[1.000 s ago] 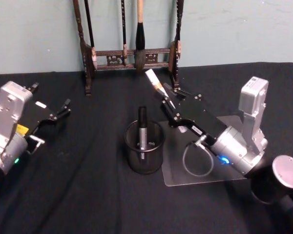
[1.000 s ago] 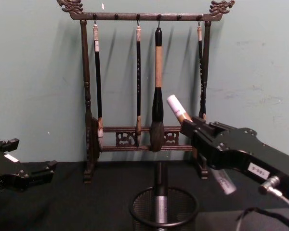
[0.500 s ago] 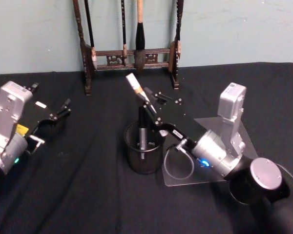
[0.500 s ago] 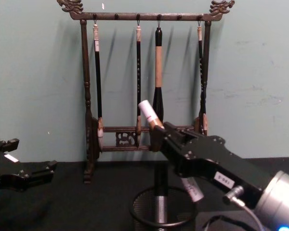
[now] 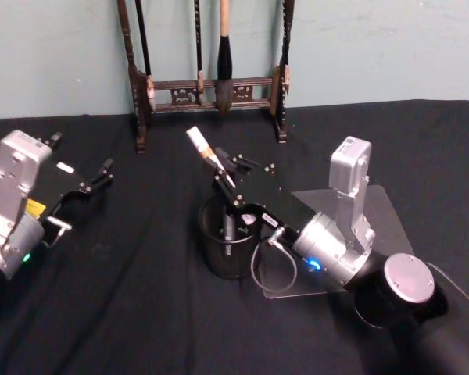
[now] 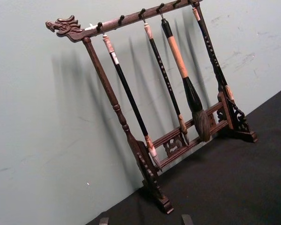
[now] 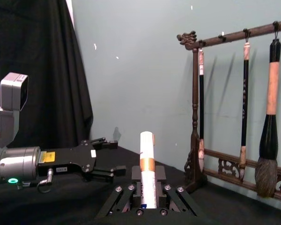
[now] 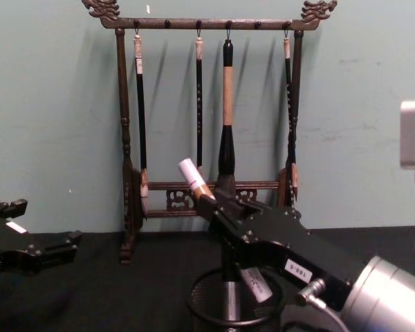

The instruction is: Pick up the water-based marker from the table and place it into the pen holder.

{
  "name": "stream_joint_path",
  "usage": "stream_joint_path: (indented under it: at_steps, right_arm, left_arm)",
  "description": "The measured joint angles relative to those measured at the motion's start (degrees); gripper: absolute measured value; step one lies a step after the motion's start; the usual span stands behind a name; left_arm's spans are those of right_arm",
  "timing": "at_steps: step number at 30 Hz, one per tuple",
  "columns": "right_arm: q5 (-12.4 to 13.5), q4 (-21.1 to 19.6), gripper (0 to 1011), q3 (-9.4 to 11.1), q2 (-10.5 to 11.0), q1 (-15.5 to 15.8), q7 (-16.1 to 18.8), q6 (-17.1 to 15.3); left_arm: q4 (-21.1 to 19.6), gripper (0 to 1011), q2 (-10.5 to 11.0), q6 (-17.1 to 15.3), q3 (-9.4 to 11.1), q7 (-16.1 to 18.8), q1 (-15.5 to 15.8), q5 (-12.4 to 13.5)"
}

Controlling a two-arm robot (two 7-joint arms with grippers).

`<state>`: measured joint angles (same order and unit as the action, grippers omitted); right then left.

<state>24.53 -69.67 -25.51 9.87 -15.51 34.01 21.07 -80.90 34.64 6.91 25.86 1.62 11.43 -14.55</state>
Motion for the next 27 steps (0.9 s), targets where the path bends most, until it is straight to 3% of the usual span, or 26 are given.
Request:
stream_joint_path:
  at_steps: [25, 27]
  right_arm:
    - [-1.1, 0.2, 179, -0.6, 0.1, 0.4, -0.7, -0.6]
    - [-1.1, 0.2, 216, -0.6, 0.1, 0.4, -0.7, -0.6]
  left_arm:
    - [0.0, 1001, 0.0, 0.0, 0.0, 0.0, 0.0, 0.0]
    - [0.0, 1001, 0.0, 0.0, 0.0, 0.0, 0.0, 0.0]
